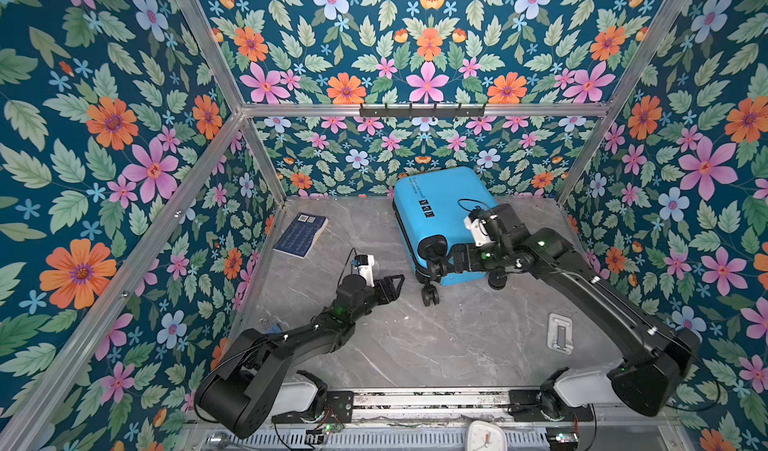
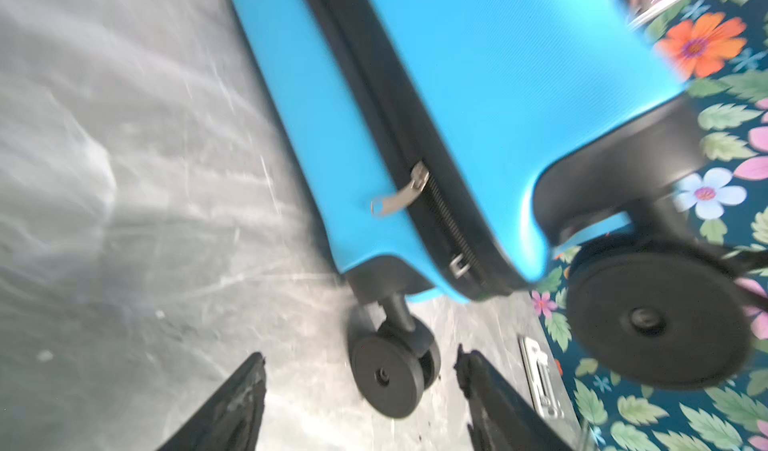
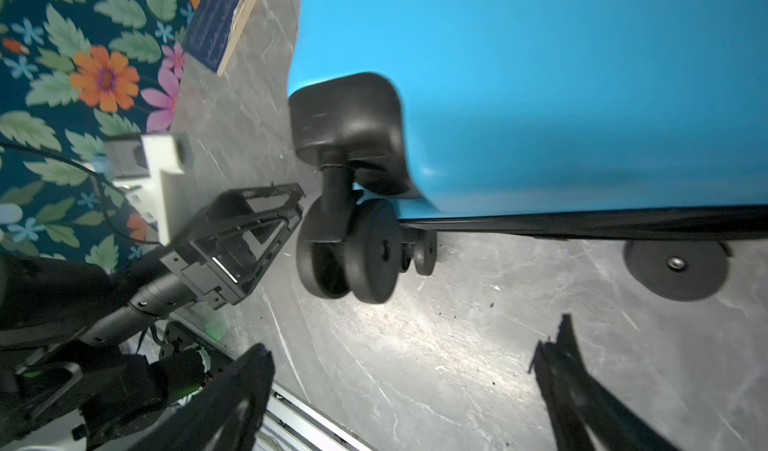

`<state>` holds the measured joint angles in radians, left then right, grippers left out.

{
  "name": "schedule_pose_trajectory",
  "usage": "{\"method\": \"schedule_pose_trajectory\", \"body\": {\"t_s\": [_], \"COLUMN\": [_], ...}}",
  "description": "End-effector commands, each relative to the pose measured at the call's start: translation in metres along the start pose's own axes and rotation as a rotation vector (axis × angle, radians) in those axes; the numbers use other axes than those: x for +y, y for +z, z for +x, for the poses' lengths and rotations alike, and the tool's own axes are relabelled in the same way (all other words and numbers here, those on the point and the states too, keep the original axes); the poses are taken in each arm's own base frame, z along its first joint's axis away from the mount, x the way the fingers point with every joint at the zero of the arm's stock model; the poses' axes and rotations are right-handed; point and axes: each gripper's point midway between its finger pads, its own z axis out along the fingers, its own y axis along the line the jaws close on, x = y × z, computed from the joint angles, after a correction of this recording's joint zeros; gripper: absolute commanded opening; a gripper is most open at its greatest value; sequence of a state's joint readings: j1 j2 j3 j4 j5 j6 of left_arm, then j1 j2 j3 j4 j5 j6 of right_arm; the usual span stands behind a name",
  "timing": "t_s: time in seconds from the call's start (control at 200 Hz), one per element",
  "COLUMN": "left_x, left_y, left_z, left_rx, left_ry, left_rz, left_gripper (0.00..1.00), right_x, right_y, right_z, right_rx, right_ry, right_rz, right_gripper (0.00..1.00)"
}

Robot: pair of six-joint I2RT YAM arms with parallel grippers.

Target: Pack the luggage

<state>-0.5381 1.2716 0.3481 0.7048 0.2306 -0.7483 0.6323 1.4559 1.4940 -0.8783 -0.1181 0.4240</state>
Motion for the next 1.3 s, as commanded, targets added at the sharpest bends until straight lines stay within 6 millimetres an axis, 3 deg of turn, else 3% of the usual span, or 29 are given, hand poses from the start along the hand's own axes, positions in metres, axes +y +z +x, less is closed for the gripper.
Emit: {"method": "schedule_pose_trajectory", "body": {"t_s": [0.0,0.175,0.305,0.47,0.56,0.665,0.89,1.045,1.295], "left_x": [0.010,0.019,0.011,-0.006,-0.011,-0.017,-0.029,-0.033,-0.030], "left_y": [-0.008,-0.016,-0.016,-0.017,-0.015,-0.010,0.017,0.032,0.049], "left_z": [-0.027,-0.049,-0.054,-0.060,-0.063,-0.063,-0.050,-0.034,-0.010], "left_rx": [-0.108,-0.177,-0.198,-0.250,-0.282,-0.298,-0.235,-0.161,-0.070], "left_ry": [0.073,0.070,0.096,0.145,0.165,0.191,0.257,0.303,0.410], "left_rz": [-0.035,0.007,0.077,0.182,0.224,0.276,0.325,0.339,0.270], "left_gripper": [0.77,0.77,0.74,0.66,0.63,0.63,0.46,0.36,0.33], "right_x": [0.005,0.026,0.029,0.025,0.024,0.026,0.036,0.042,0.046], "right_y": [0.015,0.047,0.069,0.084,0.089,0.083,0.058,0.045,0.043], "right_z": [0.003,0.011,0.020,0.021,0.020,0.013,-0.005,-0.011,-0.014], "right_rx": [0.041,0.121,0.179,0.190,0.190,0.167,0.096,0.074,0.125], "right_ry": [-0.024,-0.055,-0.073,-0.073,-0.073,-0.074,-0.081,-0.104,-0.157], "right_rz": [0.075,0.049,0.069,0.093,0.099,0.099,0.069,0.056,0.065], "right_gripper": [0.99,0.99,0.98,0.86,0.71,0.42,0.14,0.07,0.00]}}
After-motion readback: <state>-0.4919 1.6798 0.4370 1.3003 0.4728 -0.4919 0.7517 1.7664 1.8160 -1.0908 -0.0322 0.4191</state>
